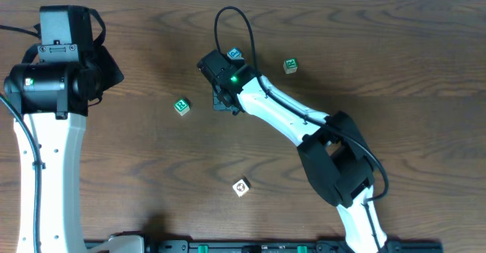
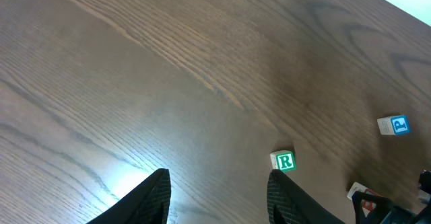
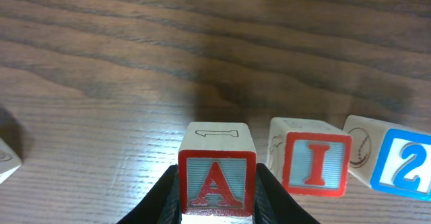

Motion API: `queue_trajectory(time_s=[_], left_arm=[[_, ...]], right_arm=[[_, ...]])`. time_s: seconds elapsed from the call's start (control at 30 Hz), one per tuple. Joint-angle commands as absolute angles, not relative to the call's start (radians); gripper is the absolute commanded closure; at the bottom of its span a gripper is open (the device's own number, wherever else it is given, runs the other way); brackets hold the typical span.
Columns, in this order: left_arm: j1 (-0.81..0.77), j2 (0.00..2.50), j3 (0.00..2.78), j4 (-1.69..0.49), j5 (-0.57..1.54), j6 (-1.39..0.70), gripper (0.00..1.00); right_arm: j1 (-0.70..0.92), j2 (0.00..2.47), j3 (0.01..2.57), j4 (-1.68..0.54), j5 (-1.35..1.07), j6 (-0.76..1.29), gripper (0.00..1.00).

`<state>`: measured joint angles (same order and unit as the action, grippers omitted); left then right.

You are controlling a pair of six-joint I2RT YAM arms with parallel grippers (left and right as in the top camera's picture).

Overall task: Spell out Ai2
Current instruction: 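Carry the 'A' block and set it left of the 'I' block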

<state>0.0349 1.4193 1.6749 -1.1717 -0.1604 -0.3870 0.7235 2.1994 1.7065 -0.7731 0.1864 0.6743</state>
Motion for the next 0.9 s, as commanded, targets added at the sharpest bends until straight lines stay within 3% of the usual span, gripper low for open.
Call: queue_trajectory(time_s=[0.0, 0.27, 0.57, 0.87], left_arm=[[0.039, 1.426, 1.670, -1.172, -0.156, -0.373, 0.52], [0.039, 1.426, 1.670, -1.166, -0.156, -0.373, 0.51], [0.039, 1.426, 1.669, -1.166, -0.156, -0.373, 0.51], [0.039, 1.426, 1.669, -1.165, -0.156, -0.374, 0.51]], right_arm=[[0.703, 2.211, 1.727, -0.775, 0.187, 0.695, 0.99], [0.701, 2.211, 1.727, -0.776, 0.182, 0.693, 0.99], [0.701, 2.211, 1.727, -0.779, 0.182, 0.691, 0.76], [0.701, 2.211, 1.727, -0.778, 0.183, 0.691, 0.69]])
